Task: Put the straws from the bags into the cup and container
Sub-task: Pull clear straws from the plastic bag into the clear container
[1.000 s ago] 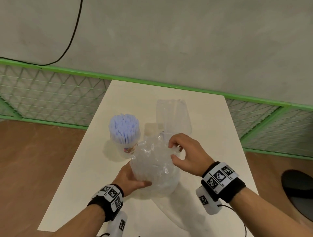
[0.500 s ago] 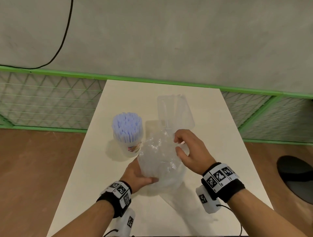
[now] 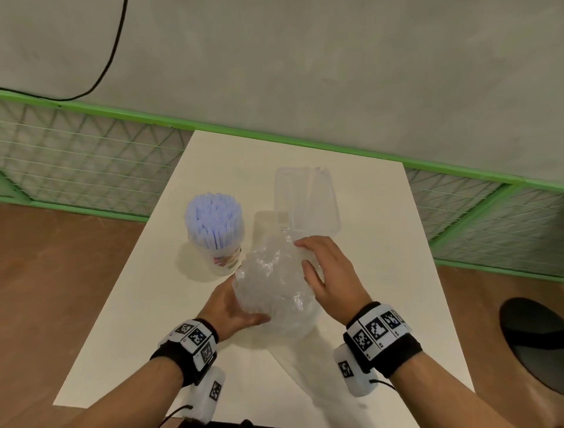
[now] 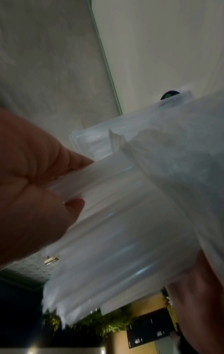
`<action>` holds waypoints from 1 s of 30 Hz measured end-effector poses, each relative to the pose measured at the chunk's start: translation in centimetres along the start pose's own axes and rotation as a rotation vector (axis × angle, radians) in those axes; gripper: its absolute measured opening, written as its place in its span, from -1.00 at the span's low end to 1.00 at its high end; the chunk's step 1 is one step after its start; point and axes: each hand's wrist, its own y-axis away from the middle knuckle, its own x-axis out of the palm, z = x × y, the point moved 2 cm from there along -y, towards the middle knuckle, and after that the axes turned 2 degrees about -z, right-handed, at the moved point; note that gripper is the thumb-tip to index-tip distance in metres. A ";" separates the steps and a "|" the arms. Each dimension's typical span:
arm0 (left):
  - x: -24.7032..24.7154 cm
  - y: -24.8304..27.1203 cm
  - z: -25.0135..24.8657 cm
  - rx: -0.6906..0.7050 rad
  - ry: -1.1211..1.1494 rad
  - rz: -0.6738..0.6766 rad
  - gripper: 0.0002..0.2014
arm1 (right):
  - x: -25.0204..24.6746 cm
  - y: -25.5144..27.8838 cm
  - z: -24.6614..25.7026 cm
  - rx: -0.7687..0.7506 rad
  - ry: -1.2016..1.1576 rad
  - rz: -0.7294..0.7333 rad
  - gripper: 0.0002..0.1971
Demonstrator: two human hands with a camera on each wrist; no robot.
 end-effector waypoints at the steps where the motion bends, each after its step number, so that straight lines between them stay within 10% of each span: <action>1: 0.2 0.0 0.2 -0.007 0.008 -0.009 -0.26 | -0.1 0.0 -0.1 0.000 0.003 -0.001 -0.67; 30: -0.3 -0.3 1.4 -0.118 0.138 -0.026 -0.20 | -0.1 -1.7 0.3 0.127 -0.101 -0.155 -0.78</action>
